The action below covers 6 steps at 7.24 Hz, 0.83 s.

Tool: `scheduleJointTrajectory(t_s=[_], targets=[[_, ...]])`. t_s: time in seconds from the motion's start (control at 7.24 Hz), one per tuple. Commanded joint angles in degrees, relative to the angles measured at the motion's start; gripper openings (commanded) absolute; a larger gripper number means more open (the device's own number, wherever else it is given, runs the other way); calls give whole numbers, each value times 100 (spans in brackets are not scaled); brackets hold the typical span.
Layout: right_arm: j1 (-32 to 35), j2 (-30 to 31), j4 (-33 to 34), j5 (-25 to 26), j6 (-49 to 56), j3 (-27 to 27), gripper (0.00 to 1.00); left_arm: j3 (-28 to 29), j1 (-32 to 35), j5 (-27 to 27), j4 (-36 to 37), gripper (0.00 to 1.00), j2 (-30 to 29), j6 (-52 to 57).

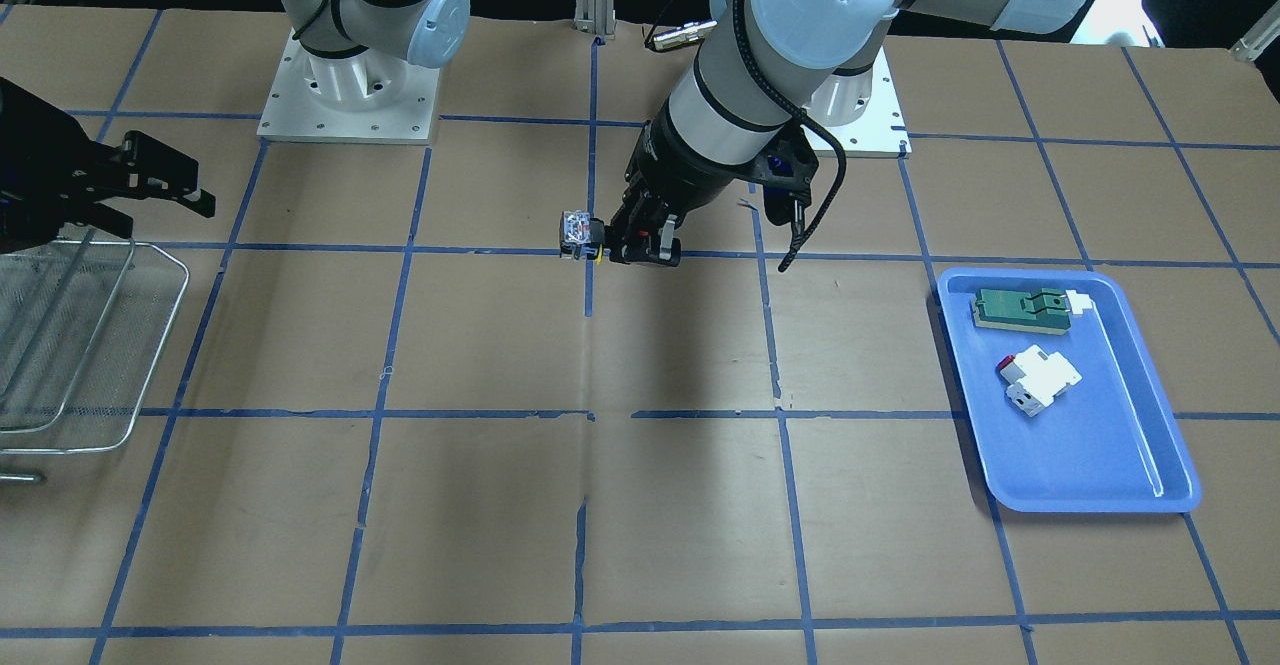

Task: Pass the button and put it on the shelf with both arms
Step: 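Lift the button with the left gripper and carry it toward the table center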

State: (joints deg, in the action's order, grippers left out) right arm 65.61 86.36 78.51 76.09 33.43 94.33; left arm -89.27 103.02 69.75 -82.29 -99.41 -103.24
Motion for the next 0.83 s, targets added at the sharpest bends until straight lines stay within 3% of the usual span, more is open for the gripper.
scheduleJointTrajectory(t_s=[0.0, 0.28, 0.69], targets=[[-22, -145, -675, -1485, 471, 68, 100, -37, 226, -111, 81, 0, -87, -73], [92, -304, -723, -2892, 446, 94, 100, -82, 490, -128, 685, 0, -149, -695], [756, -383, -679, -4019, 419, 611, 100, -73, 657, -128, 732, 0, -202, -950]])
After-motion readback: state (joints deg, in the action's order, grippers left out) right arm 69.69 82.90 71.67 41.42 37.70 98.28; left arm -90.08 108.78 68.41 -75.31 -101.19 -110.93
